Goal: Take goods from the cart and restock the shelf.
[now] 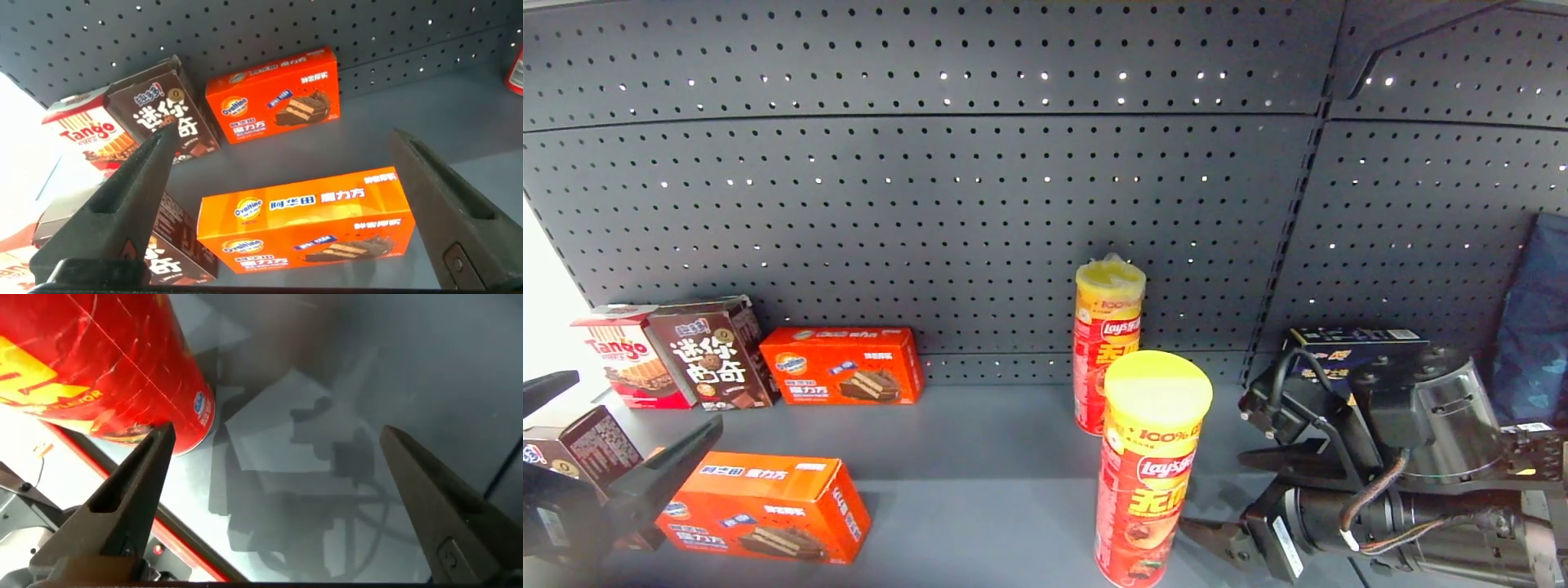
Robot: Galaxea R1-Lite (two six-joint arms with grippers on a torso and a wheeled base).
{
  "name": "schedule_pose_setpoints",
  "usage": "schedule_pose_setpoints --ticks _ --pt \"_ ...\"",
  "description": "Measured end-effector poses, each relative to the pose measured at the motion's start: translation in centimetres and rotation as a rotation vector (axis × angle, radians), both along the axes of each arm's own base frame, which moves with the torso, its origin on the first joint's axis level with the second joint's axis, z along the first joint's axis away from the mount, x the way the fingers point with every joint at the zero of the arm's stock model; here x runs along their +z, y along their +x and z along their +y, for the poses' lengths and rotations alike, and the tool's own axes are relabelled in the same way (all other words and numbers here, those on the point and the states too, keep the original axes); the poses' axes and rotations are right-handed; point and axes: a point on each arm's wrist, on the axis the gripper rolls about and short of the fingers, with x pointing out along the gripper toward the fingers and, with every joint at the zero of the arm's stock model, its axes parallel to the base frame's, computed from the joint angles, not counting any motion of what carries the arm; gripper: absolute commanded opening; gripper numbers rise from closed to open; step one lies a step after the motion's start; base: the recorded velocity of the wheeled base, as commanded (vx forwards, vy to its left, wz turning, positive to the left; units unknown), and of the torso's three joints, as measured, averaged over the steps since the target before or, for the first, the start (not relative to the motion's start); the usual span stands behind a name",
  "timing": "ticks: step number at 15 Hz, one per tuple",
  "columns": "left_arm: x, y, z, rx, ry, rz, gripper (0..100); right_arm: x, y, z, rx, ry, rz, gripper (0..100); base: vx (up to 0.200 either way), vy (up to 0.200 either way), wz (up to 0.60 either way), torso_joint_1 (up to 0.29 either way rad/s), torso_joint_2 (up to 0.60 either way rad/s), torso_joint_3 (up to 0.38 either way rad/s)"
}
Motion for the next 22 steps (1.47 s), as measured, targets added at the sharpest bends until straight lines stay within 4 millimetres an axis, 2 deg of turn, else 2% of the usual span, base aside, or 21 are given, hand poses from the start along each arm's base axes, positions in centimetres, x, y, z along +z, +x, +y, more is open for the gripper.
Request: schedule_pose_setpoints --ticks 17,22 --pt "-0.53 -0.15 0.04 0.000 -0.006 0.012 100 -0.23 -0.02 0.60 0.017 -0.008 0.006 100 0.000 0.000 0.00 0.000 0.00 0.000" --pt "-0.53 -0.17 0.04 0.002 -0.023 0.012 100 -0.32 -0.25 0.25 -0.002 -0.019 0.001 100 0.000 0.000 0.00 0.000 0.00 0.000"
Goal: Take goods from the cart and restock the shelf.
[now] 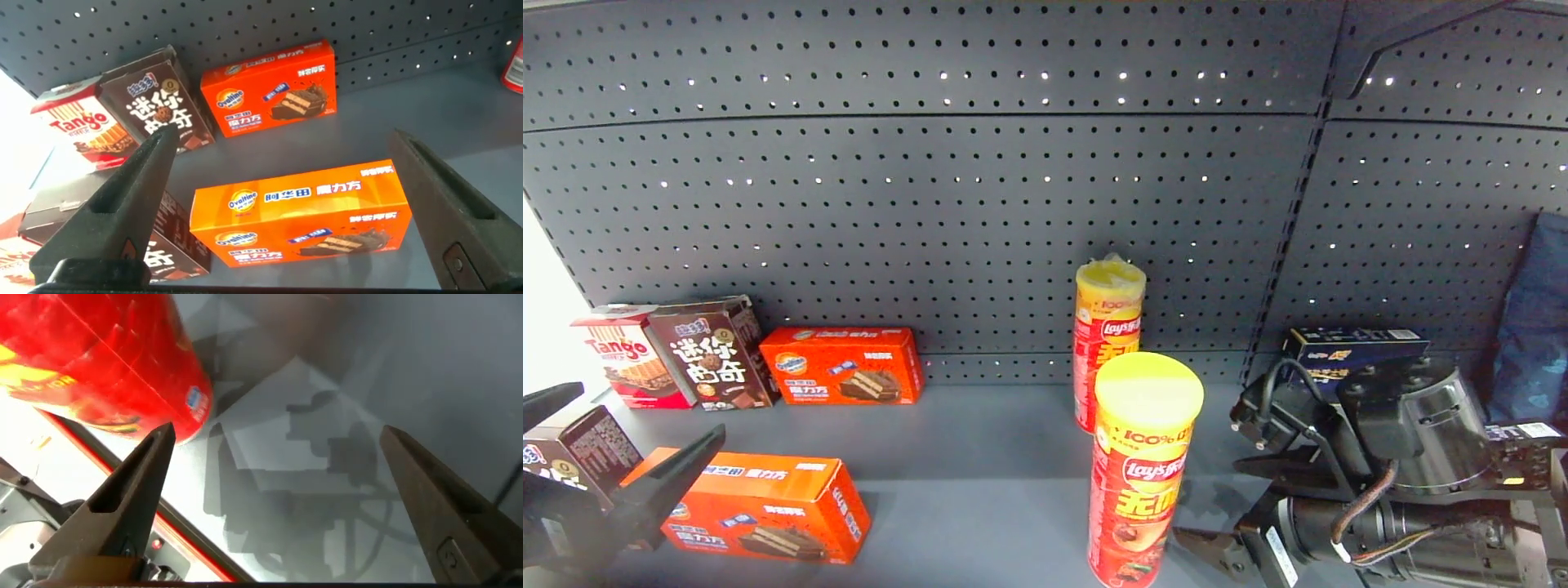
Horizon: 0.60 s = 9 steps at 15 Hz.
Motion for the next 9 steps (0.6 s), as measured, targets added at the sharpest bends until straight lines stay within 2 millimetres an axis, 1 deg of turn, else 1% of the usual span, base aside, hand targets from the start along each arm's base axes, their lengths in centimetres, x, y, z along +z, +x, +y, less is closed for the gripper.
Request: schedule_pose_setpoints --ticks 3,5,7,8,9 --pt "-0.1 0.0 0.0 0.002 0.001 0.004 100 0.5 -0.5 -1.0 -0.036 0.019 -0.017 100 0.000 0.000 0.00 0.000 0.00 0.000" --pt "-0.3 -0.2 0.1 0.003 0.002 0.007 100 1.7 -0.7 -2.1 -0.083 0.064 -0.053 100 0.000 0.000 0.00 0.000 0.00 0.000" --pt "-0.8 -0.6 0.2 0.008 0.000 0.010 100 3.6 -1.1 -4.1 -0.159 0.121 -0.129 100 0.000 0.000 0.00 0.000 0.00 0.000" --pt "-1.1 -0.9 0.3 0.010 0.000 0.010 100 4.5 -1.5 -5.5 -0.209 0.150 -0.172 100 0.000 0.000 0.00 0.000 0.00 0.000" --pt "-1.5 -1.3 0.4 0.014 0.001 0.011 100 5.4 -2.3 -7.5 -0.282 0.180 -0.225 100 0.000 0.000 0.00 0.000 0.00 0.000"
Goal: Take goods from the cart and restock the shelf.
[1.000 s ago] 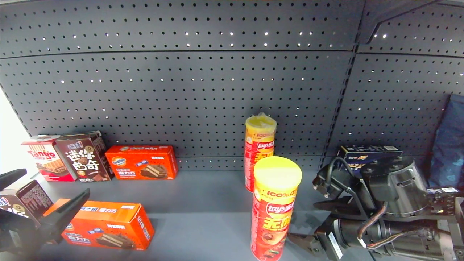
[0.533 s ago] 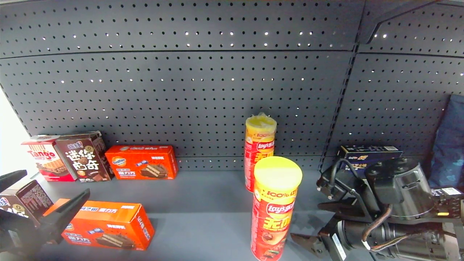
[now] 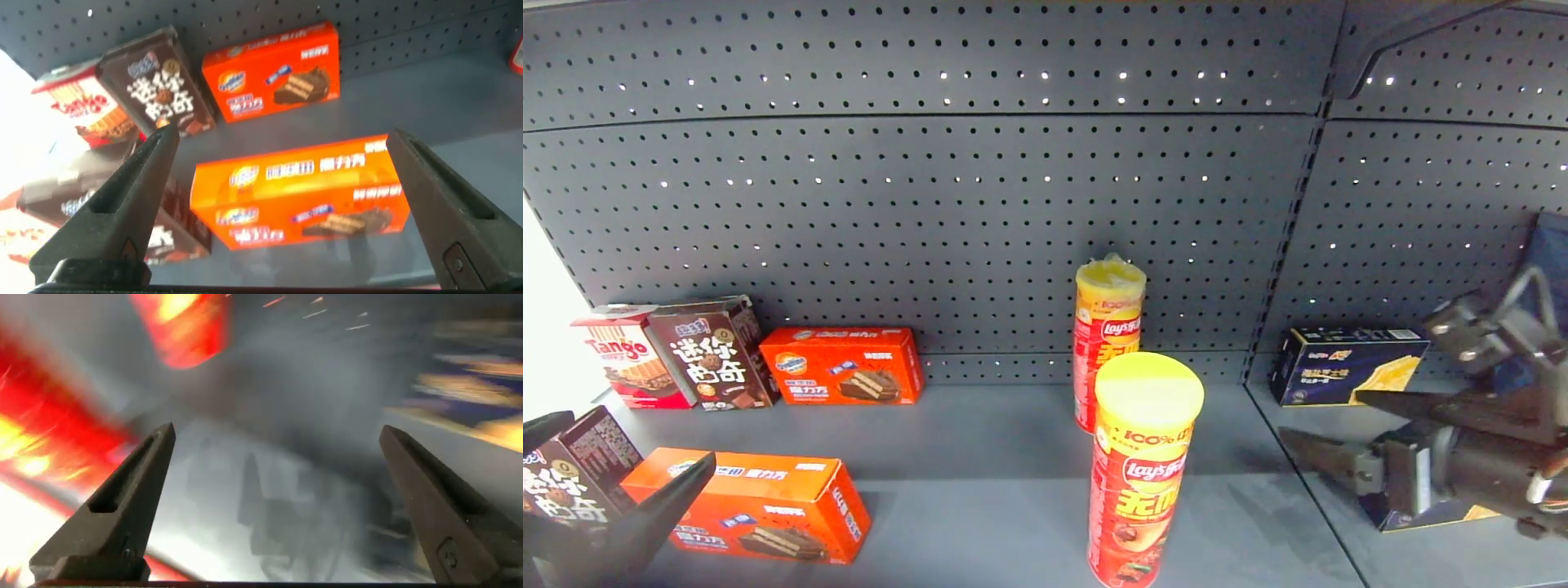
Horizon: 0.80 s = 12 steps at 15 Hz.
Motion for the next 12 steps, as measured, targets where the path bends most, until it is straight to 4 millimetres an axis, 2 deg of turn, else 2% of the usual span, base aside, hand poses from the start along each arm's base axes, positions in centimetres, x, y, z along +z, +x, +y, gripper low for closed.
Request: schedule_pose_setpoints --ticks 2,5,8,12 --pt "-1.0 -0.9 0.3 0.016 0.004 0.001 100 0.8 -2.6 -3.9 -0.162 0.045 -0.096 100 0.000 0.000 0.00 0.000 0.00 0.000" --pt "-2.1 -2.2 0.7 0.037 0.009 -0.007 100 -0.7 -7.6 -7.3 -0.364 0.077 -0.194 100 0.000 0.000 0.00 0.000 0.00 0.000" --pt "-2.7 -3.1 1.1 0.068 0.008 -0.031 100 -3.0 -11.0 -8.6 -0.528 0.078 -0.255 100 0.000 0.000 0.00 0.000 0.00 0.000" --pt "-4.1 -4.5 1.5 0.120 0.015 -0.056 100 -6.0 -14.1 -8.7 -0.573 0.023 -0.337 100 0.000 0.000 0.00 0.000 0.00 0.000"
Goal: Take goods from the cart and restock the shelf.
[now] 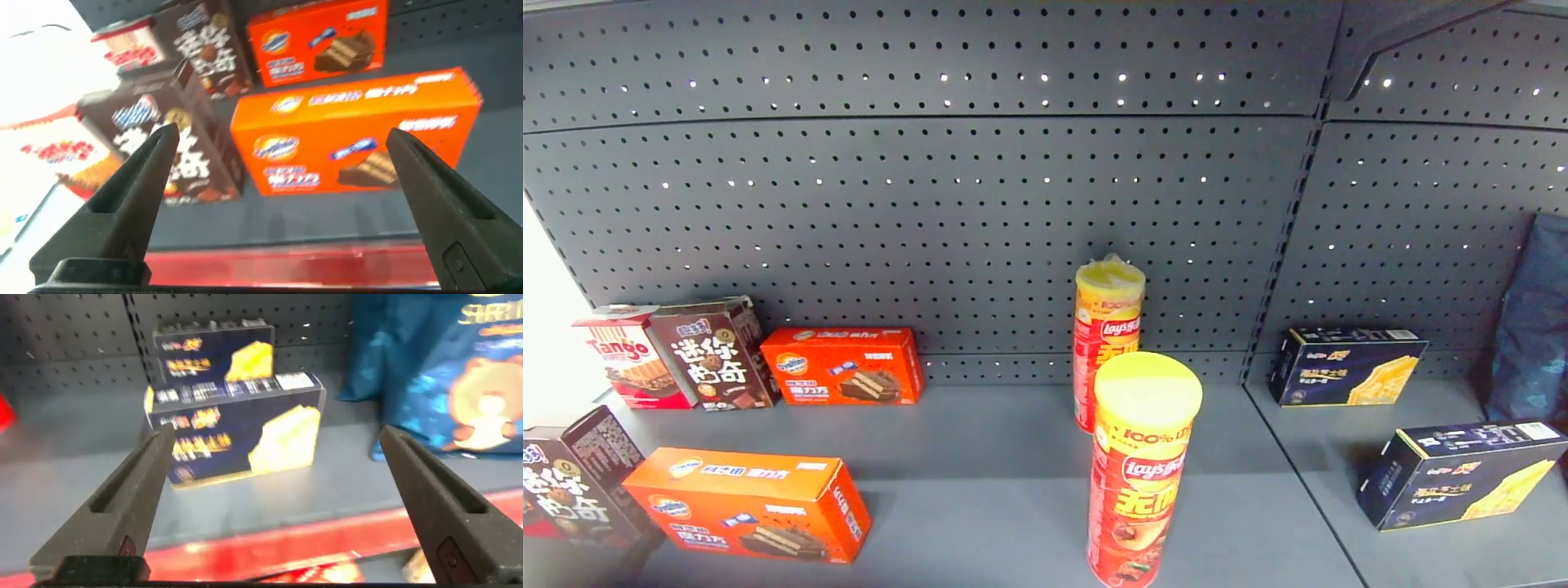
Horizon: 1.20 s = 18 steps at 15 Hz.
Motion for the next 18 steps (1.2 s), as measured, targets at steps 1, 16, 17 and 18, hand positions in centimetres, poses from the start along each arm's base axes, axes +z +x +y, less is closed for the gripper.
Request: schedule_pose_setpoints --ticks 1,16,17,18 --pt "-0.6 -0.4 0.2 0.022 0.003 -0.004 100 -1.0 -0.8 0.1 0.001 -0.015 -0.005 100 0.000 0.000 0.00 0.000 0.00 0.000" --pt "-5.8 -5.2 1.4 0.042 0.005 -0.018 100 -6.7 -3.1 0.6 -0.038 0.029 0.058 100 0.000 0.000 0.00 0.000 0.00 0.000" --pt "-5.6 -5.4 1.4 0.042 -0.001 -0.040 100 -6.7 -3.1 0.6 -0.034 0.029 0.058 100 0.000 0.000 0.00 0.000 0.00 0.000" --pt "-5.6 -5.5 1.4 0.047 -0.006 -0.056 100 -6.7 -3.1 0.6 -0.033 0.029 0.058 100 0.000 0.000 0.00 0.000 0.00 0.000"
